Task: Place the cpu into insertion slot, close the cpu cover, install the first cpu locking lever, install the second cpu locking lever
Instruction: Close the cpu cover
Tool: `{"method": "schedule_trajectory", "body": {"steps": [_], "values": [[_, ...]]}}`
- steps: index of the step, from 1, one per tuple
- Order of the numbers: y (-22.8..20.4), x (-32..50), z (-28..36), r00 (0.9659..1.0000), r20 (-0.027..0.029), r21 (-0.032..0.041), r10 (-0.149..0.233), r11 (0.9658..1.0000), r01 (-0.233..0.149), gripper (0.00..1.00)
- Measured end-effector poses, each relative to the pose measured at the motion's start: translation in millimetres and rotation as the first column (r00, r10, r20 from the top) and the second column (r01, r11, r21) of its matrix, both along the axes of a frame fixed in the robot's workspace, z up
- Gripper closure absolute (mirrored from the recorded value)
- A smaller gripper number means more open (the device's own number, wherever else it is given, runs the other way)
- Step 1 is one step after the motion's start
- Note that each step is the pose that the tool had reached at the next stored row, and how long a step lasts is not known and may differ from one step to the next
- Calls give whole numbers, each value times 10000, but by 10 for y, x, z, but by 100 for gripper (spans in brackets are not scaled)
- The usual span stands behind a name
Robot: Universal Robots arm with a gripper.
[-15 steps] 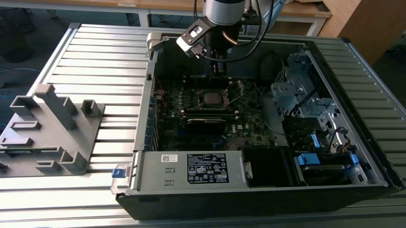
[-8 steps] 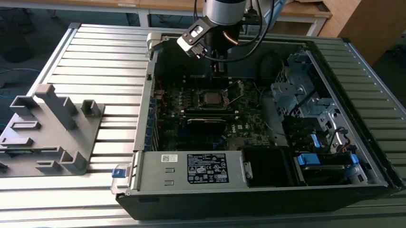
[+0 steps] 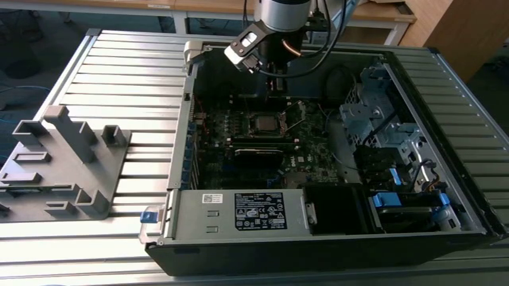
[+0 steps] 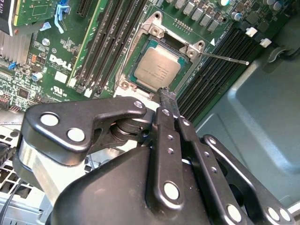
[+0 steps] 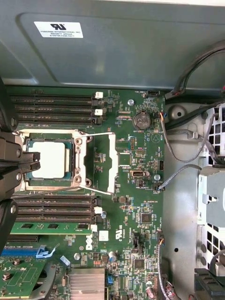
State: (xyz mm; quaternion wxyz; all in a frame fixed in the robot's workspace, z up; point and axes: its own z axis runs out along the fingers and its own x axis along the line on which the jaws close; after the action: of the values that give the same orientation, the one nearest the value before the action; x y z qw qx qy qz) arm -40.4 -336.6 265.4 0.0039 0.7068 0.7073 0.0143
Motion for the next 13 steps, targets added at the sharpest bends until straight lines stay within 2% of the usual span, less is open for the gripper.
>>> {"method": "schedule_trajectory", "body": {"steps": [13], "values": [[0,22,0,10000,0,1,2,10000,-2,89]]}}
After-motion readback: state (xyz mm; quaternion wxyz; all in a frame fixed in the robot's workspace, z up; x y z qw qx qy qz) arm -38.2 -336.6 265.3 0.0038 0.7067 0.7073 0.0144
